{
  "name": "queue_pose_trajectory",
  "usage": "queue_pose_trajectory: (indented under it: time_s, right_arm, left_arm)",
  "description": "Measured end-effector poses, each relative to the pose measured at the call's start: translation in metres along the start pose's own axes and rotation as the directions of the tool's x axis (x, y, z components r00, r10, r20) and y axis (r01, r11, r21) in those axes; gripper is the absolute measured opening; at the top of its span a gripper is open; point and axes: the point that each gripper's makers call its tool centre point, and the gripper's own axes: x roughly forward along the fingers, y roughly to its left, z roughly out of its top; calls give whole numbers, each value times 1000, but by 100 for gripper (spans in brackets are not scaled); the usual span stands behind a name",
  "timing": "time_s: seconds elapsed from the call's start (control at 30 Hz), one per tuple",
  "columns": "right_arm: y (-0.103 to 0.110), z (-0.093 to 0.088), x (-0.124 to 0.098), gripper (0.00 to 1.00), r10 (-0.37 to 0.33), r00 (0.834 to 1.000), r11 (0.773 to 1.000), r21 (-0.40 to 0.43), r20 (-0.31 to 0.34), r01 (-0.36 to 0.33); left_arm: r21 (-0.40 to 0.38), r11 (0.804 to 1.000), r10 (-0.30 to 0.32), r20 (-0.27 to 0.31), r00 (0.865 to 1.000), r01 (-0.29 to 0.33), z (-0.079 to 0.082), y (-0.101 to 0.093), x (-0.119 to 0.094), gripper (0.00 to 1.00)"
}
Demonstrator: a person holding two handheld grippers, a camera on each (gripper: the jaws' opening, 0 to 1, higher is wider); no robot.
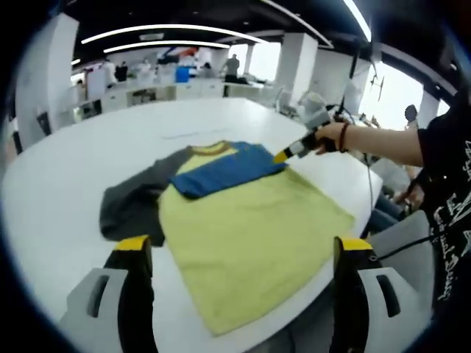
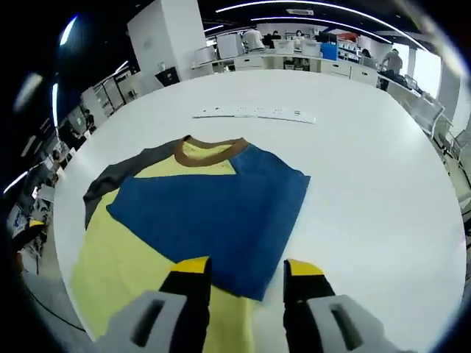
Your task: Fold the garment on the visible template until the final outline fits inside the template.
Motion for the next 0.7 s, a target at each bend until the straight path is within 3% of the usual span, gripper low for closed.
queue_pose_trajectory:
  time_s: [0.17, 0.37, 0.43, 0.7]
  right_arm:
    - [-2, -4, -1, 22, -16, 1000, 1000, 25, 8, 16]
    - [-16, -8, 11, 20, -47, 999, 997, 58, -16, 47]
    - [-9, -16, 3, 17, -51, 999, 996, 68, -17, 52]
    - [-1, -20, 6, 6, -74, 997, 993, 90, -31, 77]
  left_arm:
    - [-1, 1000, 10, 18, 1000, -10, 3, -2, -2, 96]
    - [-4, 1000, 16, 11, 1000, -16, 1, -1, -2, 97]
    - [-7, 1000, 12, 13, 1000, -12, 1, -1, -2, 97]
    - [-4, 1000, 17, 1, 1000, -17, 0, -1, -1, 97]
